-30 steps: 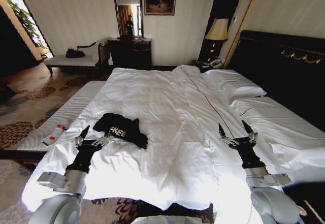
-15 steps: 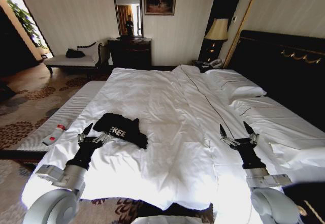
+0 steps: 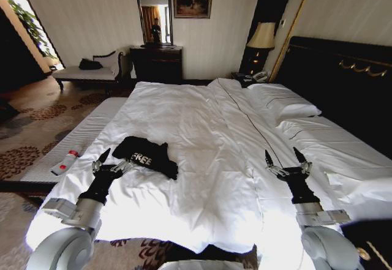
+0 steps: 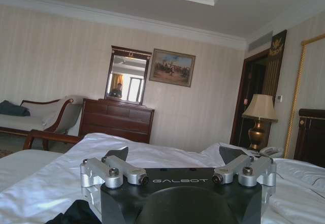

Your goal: Fold the clothes on the bed.

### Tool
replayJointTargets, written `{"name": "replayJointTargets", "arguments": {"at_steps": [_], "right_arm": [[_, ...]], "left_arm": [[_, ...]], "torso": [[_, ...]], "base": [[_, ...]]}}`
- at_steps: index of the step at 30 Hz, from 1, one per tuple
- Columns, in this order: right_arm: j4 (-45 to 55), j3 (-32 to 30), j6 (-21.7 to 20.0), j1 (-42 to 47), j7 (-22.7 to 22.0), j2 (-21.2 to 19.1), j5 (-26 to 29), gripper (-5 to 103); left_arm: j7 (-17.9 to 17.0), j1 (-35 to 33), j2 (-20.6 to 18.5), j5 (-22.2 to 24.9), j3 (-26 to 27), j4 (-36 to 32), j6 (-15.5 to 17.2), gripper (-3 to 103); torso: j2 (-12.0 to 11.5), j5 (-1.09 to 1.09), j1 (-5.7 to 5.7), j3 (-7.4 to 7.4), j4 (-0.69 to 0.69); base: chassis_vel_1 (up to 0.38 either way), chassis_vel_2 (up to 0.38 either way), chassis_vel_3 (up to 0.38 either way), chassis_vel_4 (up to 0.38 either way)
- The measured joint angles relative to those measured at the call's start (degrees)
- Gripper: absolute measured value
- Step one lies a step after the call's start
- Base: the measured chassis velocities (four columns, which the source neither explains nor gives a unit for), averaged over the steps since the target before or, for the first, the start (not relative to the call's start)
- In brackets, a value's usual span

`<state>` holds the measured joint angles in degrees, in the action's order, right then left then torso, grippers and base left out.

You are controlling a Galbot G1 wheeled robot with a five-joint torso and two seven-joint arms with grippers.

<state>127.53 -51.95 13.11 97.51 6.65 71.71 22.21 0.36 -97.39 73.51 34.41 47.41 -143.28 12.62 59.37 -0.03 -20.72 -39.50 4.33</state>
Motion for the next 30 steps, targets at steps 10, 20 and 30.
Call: {"name": "replayJointTargets", "arguments": {"at_steps": [10, 20, 30], "right_arm": [[-1.3, 0.4, 0.0, -0.8, 0.5, 0.1, -0.7, 100], [-2.2, 0.9, 0.1, -1.6, 0.9, 0.0, -0.8, 100], [-2.8, 1.1, 0.2, -2.2, 1.5, 0.0, -0.8, 100]], "left_arm": [[0.3, 0.3, 0.9, -1.3, -0.6, 0.0, -0.1, 100], [0.3, 0.7, 1.6, -2.0, -0.9, 0.0, -0.3, 100], [0.3, 0.7, 2.1, -2.7, -1.1, 0.1, -0.4, 100]], "torso": [[0.0, 0.00, 0.00, 0.00, 0.00], [0.0, 0.00, 0.00, 0.00, 0.00], [0.0, 0.01, 0.00, 0.00, 0.00]], "base": [[0.000, 0.000, 0.000, 0.000], [0.000, 0.000, 0.000, 0.000], [0.000, 0.000, 0.000, 0.000]]}}
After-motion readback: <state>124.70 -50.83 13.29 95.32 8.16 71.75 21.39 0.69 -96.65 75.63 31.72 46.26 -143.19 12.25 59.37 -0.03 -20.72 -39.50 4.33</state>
